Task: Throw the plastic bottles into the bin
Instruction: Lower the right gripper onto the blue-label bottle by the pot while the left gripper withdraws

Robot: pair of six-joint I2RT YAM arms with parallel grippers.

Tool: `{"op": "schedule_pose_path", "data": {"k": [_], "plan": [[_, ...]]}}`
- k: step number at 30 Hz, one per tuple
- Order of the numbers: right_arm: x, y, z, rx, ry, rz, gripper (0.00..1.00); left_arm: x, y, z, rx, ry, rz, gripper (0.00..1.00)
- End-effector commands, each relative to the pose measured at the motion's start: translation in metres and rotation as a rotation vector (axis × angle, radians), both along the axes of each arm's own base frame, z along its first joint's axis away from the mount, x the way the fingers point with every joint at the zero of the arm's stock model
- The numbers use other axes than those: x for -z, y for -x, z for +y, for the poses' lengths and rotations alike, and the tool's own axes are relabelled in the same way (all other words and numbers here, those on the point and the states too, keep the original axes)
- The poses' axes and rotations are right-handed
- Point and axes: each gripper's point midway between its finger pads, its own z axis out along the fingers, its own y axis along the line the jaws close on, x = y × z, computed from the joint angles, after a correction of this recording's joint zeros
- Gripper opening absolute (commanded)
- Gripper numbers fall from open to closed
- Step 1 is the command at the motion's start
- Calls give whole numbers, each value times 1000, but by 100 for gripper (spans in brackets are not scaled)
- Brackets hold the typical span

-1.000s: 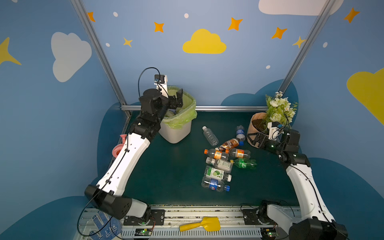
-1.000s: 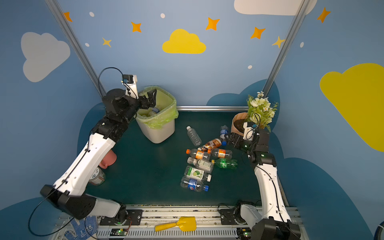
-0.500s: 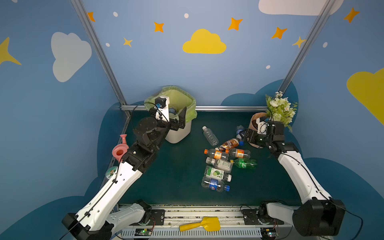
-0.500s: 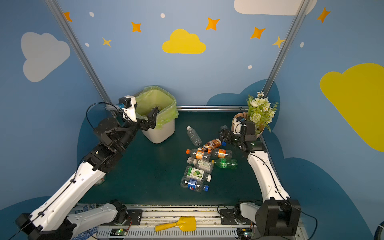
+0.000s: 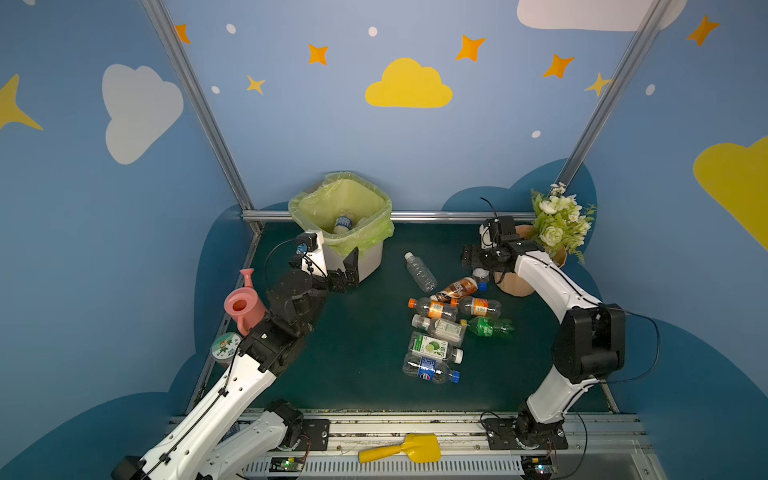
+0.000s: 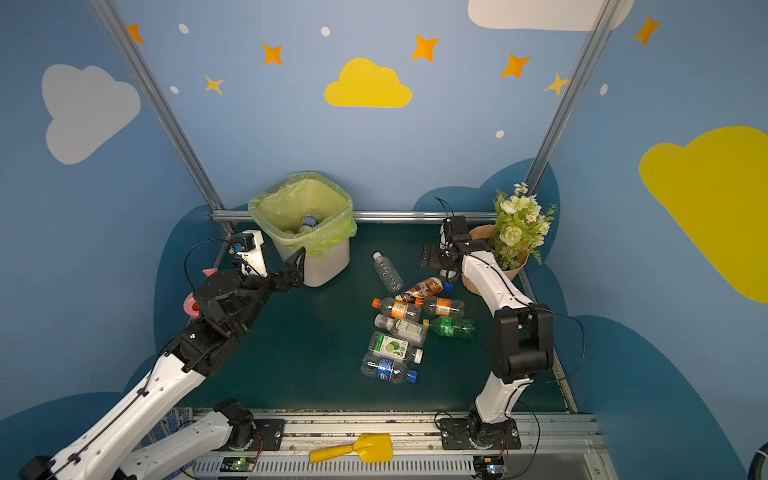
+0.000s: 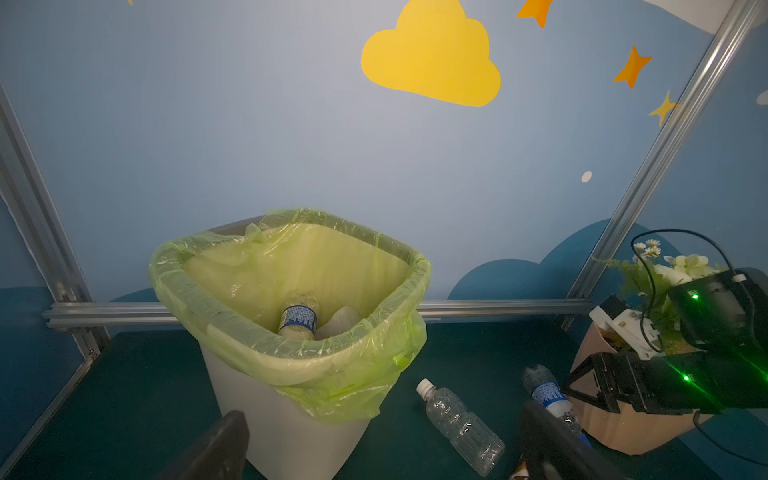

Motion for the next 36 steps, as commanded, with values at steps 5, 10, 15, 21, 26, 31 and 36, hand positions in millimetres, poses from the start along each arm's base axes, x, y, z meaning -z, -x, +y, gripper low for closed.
{"op": "schedule_pose_path", "data": {"k": [5,10,15,21,26,31,36], "plan": [[29,-28,-12,30,125,75,92,40,11,16,-62,43,82,100],[50,-39,-17,70,171,141,92,52,12,17,-65,38,106,100],[59,-47,-15,93,158,149,92,59,10,16,-70,16,126,100],[69,-56,-28,138,214,177,92,66,8,14,-66,2,139,100],[78,-61,-30,140,207,208,92,70,8,16,-73,-3,146,100],[91,-63,-29,133,191,263,92,65,9,16,-70,-1,123,100],[95,-67,-25,118,137,280,86,66,8,17,-73,-17,122,100]]}}
